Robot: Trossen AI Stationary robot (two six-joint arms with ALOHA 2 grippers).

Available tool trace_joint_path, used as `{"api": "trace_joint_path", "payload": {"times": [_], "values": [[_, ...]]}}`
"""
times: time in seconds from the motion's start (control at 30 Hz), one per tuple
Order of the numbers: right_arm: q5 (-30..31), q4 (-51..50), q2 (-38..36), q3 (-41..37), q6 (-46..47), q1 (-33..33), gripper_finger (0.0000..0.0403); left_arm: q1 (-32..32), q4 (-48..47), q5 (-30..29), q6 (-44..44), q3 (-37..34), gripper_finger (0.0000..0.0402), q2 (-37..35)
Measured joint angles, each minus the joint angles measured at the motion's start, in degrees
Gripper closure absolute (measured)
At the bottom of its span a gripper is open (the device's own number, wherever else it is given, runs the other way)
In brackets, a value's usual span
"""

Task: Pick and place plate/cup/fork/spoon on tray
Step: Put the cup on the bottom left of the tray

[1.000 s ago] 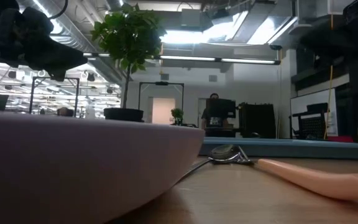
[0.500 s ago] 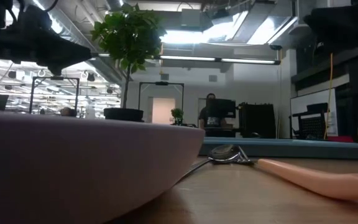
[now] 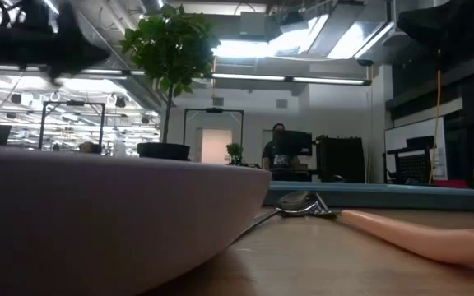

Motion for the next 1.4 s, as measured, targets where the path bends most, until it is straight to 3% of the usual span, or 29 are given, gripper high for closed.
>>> {"api": "trace_joint_path", "payload": {"times": [0.07, 0.1, 0.2, 0.27, 0.37, 0.5, 0.6, 0.87, 1.1, 1.3, 1.4], "values": [[-8.0, -0.6, 0.0, 0.0, 0.8, 0.0, 0.0313, -0.2, 4.6, 19.5, -3.2, 0.1, 0.0303, 1.3], [-12.4, -0.3, 0.0, 0.0, 3.6, 0.0, 0.0313, -0.5, 5.4, 24.5, -8.0, 0.9, 0.0303, 2.2], [-24.3, 0.7, 0.0, 0.0, 17.7, 0.0, 0.0313, -2.3, -1.3, 29.6, -14.6, 7.9, 0.0303, 4.1], [-30.6, 1.0, 0.0, 0.0, 24.6, 0.0, 0.0313, -4.0, -15.3, 31.4, -13.6, 15.6, 0.0304, 6.4], [-36.4, -1.8, 0.1, 0.0, 28.7, 0.0, 0.0313, -6.2, -37.9, 29.5, -13.5, 27.6, 0.0304, 13.8], [-34.6, -4.9, 1.0, 0.0, 29.0, 0.0, 0.0313, -9.1, -61.4, 26.8, -19.0, 39.7, 0.0304, 24.5], [-31.1, -6.0, 2.1, 0.0, 30.3, 0.0, 0.0313, -12.2, -72.3, 29.8, -25.7, 44.1, 0.0304, 32.4], [-31.3, -7.6, 4.2, 0.0, 33.3, 0.0, 0.0313, -24.4, -71.2, 38.0, -32.6, 47.4, 0.0304, 47.8], [-32.3, -8.4, 5.1, 0.0, 33.3, 0.1, 0.0313, -35.7, -75.0, 51.4, -58.4, 47.4, 0.0304, 52.8], [-31.2, -10.4, 5.2, 0.0, 29.9, 0.1, 0.0313, -46.3, -75.2, 51.7, -72.1, 47.4, 0.0304, 53.1], [-29.9, -10.3, 5.2, 0.0, 28.5, 0.0, 0.0313, -51.2, -77.2, 44.1, -77.6, 47.4, 0.0304, 53.1]]}}
